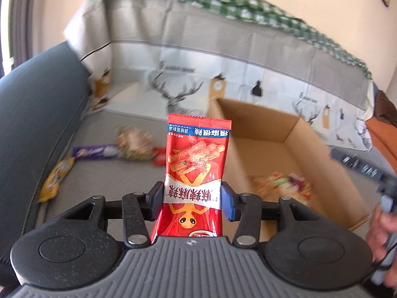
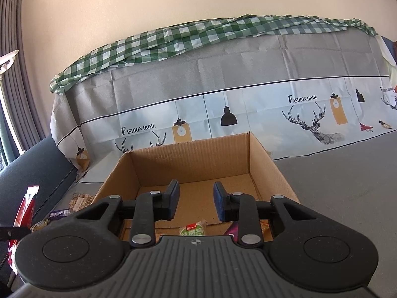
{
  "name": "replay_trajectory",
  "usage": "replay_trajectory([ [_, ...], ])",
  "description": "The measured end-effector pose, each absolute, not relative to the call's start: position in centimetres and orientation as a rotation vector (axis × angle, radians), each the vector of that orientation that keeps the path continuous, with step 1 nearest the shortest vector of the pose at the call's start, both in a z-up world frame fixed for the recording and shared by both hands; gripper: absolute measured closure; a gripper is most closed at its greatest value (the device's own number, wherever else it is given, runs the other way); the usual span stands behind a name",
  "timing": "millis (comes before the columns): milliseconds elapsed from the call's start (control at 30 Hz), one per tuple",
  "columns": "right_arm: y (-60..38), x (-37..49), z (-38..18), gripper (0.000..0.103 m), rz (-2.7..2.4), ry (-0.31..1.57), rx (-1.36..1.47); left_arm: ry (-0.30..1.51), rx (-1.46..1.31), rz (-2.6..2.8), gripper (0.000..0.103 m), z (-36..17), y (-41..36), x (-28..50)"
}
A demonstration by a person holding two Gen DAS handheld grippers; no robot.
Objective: Organize snacks
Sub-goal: 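Open the right tool and left tool to drop both bags into the box, then grasp the yellow candy bar with the left tool while the right tool grasps the red wrapped bar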
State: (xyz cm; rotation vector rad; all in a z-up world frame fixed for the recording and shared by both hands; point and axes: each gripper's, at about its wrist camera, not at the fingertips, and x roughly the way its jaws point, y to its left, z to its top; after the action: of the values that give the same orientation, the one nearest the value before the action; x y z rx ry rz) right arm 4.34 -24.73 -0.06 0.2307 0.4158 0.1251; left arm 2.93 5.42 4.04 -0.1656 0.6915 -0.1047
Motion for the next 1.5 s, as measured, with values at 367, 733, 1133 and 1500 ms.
replay_trajectory([
  [367, -25.1, 4.0, 0.0, 0.033, 0.072, 0.4, 0.242, 0.535, -0.136, -0.321, 0.018, 10.5, -4.1, 5.1],
  [733, -25.5, 4.0, 0.0, 0.029, 0.05, 0.402, 0.254, 0.631, -0.12, -0.183, 0.077, 2.6, 4.1, 1.7],
  [1133, -24.5, 4.7, -0.1, 0.028, 0.018, 0.439, 0.229, 0.677, 0.05, 0.138, 0.076, 0.2, 16.8, 4.9],
  [1500, -23.4, 5.2, -0.3, 0.026, 0.006, 0.477, 0.19, 0.89, -0.006, 0.333, 0.076, -3.4, 19.8, 9.7],
])
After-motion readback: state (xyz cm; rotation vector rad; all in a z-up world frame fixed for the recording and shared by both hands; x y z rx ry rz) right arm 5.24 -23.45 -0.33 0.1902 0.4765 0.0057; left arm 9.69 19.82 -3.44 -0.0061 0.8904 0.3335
